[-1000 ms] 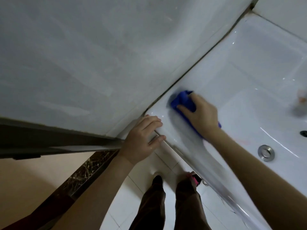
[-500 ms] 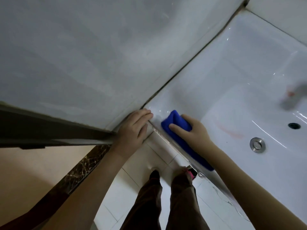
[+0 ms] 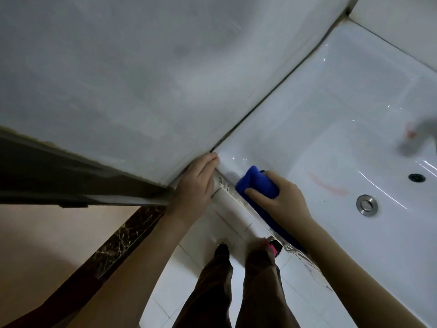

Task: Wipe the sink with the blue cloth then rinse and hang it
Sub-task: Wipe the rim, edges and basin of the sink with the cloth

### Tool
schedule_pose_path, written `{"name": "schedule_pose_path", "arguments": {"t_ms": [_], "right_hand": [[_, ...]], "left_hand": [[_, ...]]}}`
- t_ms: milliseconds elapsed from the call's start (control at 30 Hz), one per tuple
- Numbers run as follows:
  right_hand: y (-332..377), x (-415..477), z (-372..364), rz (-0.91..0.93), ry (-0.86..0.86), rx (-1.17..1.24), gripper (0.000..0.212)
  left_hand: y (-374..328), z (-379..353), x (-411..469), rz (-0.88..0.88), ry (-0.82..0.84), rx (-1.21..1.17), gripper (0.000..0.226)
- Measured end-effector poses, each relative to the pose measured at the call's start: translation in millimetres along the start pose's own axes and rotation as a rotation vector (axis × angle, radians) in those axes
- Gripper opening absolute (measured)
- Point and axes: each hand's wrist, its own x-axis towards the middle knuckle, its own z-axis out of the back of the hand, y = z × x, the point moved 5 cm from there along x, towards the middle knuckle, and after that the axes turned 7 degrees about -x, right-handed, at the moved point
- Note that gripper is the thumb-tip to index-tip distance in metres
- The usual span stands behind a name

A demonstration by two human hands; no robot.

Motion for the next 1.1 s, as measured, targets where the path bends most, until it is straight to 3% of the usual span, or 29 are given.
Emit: {"name": "schedule_pose_path", "arguments": {"t_ms": [233, 467, 733, 800, 967, 1033, 1100], "right_hand": [[9.3, 55.1, -14.5, -0.089, -0.01, 0.17, 0.025], [-23.4, 22.2, 0.6, -0.103, -0.068, 0.016, 0.017], [-7.7, 97.8, 1.1, 0.17, -0.282, -0.257, 0.035], [-34.9, 123.4, 30.6, 0.086, -0.373, -0.296, 0.038], [-94.2, 194.4, 109.0, -0.329, -0.55, -0.304, 0.042], [-82.5, 182.4, 95.9, -0.305, -0.525, -0.348, 0.046], [-56.8, 144.3, 61.7, -0.118, -0.433, -0.346, 0.043]], "left_hand": [[14.0, -8.9, -0.5, -0.082, 0.1, -0.005, 0.049], [9.1, -9.7, -0.4, -0.051, 0.078, -0.007, 0.053], [13.8, -18.4, 5.2, -0.253, -0.102, 0.03, 0.042], [12.3, -23.4, 9.8, -0.287, -0.101, 0.032, 0.039], [-1.2, -40.3, 26.4, -0.333, -0.031, -0.025, 0.029], [-6.5, -43.0, 34.2, -0.289, -0.019, -0.039, 0.027], [-10.1, -43.7, 37.7, -0.268, -0.038, -0.025, 0.026]]}}
